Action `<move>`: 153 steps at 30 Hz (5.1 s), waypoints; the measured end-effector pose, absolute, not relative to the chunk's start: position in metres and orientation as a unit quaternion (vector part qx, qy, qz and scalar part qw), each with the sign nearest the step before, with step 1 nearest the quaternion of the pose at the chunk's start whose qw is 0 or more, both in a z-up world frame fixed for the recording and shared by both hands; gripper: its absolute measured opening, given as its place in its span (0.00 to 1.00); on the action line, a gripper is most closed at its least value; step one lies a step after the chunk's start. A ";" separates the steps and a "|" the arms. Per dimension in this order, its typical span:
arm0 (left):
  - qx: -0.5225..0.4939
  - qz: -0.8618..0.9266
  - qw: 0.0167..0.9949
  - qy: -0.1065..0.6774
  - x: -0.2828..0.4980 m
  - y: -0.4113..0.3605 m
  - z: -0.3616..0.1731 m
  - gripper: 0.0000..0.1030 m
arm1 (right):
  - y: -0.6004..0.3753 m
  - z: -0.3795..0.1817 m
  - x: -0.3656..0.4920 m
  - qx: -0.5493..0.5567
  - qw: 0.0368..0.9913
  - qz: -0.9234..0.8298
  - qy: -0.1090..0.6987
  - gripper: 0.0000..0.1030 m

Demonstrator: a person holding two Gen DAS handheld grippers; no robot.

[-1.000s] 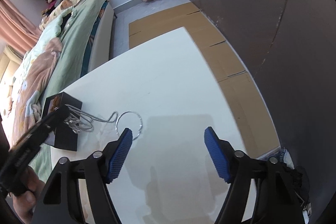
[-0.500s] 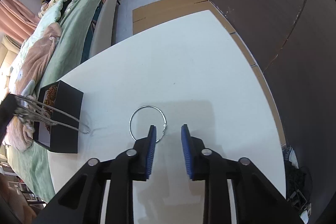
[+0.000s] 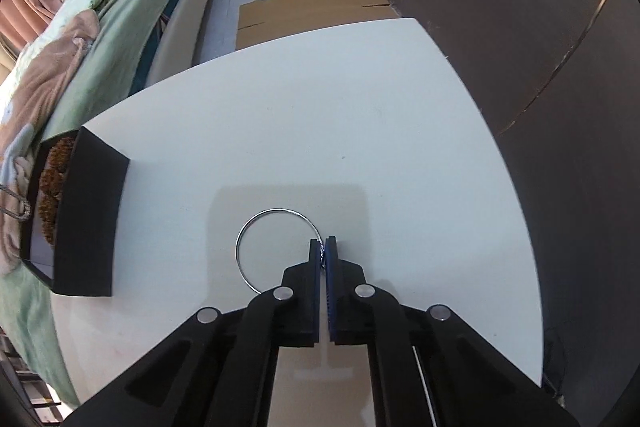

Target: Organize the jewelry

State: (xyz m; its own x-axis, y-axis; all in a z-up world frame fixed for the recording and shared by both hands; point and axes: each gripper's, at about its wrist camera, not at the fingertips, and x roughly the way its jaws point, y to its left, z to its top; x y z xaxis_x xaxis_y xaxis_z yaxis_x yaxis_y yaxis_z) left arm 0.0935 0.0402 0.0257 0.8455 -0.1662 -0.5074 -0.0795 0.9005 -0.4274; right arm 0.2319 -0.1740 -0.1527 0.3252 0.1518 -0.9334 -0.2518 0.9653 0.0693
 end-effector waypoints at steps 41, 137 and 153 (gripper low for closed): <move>-0.266 0.095 0.903 0.323 0.074 0.137 -0.020 0.79 | -0.066 -0.051 0.175 0.036 0.832 0.354 0.426 0.79; -0.121 0.064 0.935 0.327 0.025 -0.014 -0.014 0.95 | -0.262 -0.035 0.123 0.037 0.873 0.218 0.434 0.93; -0.101 0.082 0.940 0.314 0.019 -0.022 -0.007 0.95 | -0.260 -0.035 0.122 0.033 0.874 0.217 0.434 0.93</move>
State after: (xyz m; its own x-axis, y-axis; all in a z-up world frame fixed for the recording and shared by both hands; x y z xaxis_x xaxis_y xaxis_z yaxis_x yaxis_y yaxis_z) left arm 0.0189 -0.0224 -0.0066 0.7890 0.0909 -0.6077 -0.2175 0.9663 -0.1379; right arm 0.1217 -0.2597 -0.0351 0.5294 0.4073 -0.7442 -0.3505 0.9039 0.2453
